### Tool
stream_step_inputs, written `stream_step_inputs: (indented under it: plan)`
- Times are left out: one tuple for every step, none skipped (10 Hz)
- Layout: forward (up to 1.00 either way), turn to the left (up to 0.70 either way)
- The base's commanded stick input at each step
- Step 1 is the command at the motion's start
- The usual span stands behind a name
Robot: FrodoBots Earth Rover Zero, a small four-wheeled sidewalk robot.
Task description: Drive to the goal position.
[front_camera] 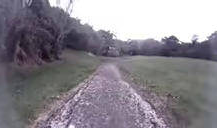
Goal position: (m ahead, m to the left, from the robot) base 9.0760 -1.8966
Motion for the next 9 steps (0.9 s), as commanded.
stream_step_inputs:
  plan:
    - [0.85,0.00]
    - [0.85,0.00]
    - [0.85,0.00]
    - [0.85,0.00]
    - [0.85,0.00]
    - [0.85,0.00]
    - [0.85,0.00]
    - [0.85,0.00]
    - [0.85,0.00]
